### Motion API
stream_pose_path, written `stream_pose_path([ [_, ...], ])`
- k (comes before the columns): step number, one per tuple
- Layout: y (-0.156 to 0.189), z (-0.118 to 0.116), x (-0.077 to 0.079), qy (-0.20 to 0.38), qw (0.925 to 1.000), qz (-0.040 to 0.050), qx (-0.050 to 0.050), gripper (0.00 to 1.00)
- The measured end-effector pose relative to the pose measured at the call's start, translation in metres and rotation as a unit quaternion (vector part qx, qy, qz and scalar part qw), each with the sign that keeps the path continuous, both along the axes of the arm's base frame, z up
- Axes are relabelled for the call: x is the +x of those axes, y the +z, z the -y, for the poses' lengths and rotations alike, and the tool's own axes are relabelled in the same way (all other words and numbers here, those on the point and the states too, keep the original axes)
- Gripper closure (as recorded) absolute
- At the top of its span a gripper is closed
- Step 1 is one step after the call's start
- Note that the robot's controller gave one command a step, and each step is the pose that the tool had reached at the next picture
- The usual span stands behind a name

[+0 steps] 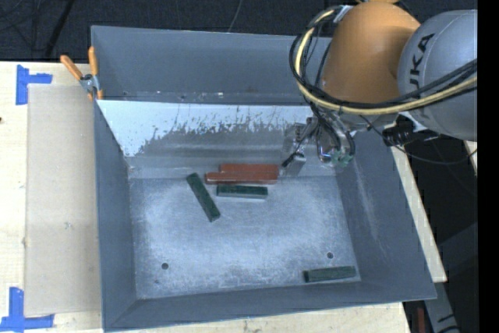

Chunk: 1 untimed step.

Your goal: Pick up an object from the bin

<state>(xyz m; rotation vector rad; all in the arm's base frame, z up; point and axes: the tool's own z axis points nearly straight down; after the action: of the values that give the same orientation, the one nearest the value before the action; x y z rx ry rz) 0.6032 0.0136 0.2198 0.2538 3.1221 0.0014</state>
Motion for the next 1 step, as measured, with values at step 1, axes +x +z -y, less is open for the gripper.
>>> stream_pose_path([
  [1,-0.0052,-0.0007,-0.0013,0.002,1.0000,-0.0040,0.000,0.00],
])
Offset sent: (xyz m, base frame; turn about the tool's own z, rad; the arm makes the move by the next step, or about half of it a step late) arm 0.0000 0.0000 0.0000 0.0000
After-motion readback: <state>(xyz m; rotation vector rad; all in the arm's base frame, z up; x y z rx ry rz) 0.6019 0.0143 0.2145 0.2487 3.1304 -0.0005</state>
